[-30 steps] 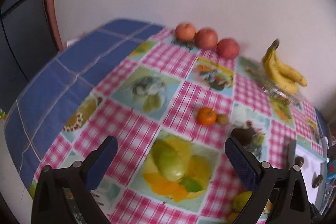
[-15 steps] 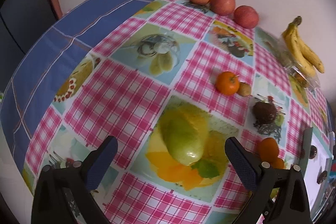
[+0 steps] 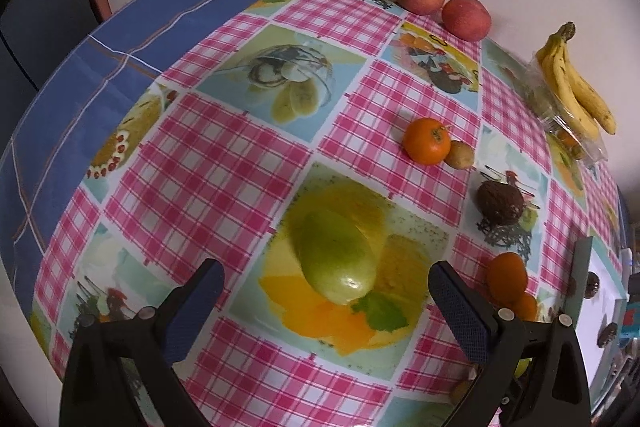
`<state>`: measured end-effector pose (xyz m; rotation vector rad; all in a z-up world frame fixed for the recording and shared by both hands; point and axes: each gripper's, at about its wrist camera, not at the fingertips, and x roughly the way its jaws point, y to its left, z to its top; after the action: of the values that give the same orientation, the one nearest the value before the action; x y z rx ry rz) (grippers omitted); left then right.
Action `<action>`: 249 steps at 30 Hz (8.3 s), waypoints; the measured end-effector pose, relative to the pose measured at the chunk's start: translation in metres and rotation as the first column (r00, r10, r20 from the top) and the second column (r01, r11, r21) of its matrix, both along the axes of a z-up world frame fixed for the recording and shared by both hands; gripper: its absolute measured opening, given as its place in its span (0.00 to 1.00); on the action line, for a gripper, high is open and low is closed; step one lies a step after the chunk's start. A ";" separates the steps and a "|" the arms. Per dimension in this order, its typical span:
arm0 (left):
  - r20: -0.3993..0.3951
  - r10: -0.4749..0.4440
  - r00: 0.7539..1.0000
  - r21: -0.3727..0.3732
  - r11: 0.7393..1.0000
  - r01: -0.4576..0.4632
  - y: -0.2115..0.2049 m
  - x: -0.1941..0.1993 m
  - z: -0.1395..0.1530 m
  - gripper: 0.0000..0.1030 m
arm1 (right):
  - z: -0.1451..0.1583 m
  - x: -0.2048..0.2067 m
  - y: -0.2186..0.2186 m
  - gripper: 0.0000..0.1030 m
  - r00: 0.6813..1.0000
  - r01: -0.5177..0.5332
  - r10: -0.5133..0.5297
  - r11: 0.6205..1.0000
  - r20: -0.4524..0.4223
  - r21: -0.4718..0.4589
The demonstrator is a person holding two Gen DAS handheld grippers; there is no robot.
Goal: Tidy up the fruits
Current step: 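Grasp the green apple with the right tool, then carry the green apple to the tray while the left tool grasps the brown kiwi, then release the green apple and the kiwi inside the tray, then grasp the green pear with the left tool while the right tool approaches an orange, then grasp the orange with the right tool, then carry the orange and the green pear into the tray and release both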
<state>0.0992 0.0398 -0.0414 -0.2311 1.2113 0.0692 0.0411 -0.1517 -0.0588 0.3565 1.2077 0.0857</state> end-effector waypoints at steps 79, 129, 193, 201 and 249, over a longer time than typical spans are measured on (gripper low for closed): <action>0.063 -0.738 0.672 -0.046 0.671 0.740 -0.295 -0.103 -0.005 0.28 | 0.010 -0.127 -0.297 0.52 0.713 0.687 -0.700 0.708 -0.034 -0.164; 0.093 -0.118 0.989 0.192 0.977 0.099 -0.075 -0.010 0.028 1.00 | 0.042 -0.059 -0.165 0.85 0.928 0.370 -0.355 0.915 0.110 -0.163; -0.089 0.010 0.996 -0.232 0.972 -0.030 0.011 0.016 -0.015 0.49 | 0.006 0.029 -0.031 0.50 1.000 0.028 -0.028 1.000 -0.009 -0.004; -0.078 0.027 0.997 -0.219 0.975 -0.044 0.012 0.014 -0.015 0.41 | 0.000 0.030 -0.029 0.44 0.999 0.025 -0.024 0.998 -0.025 0.058; 0.154 -0.430 0.890 -0.237 0.858 0.455 -0.201 -0.034 0.056 0.41 | 0.054 -0.066 -0.260 0.36 0.845 0.534 -0.528 0.832 0.081 -0.150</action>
<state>0.0647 -0.1607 0.0147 -0.1823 1.1494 -0.5093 -0.0253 -0.4120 -0.0044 0.5307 1.0326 -0.4918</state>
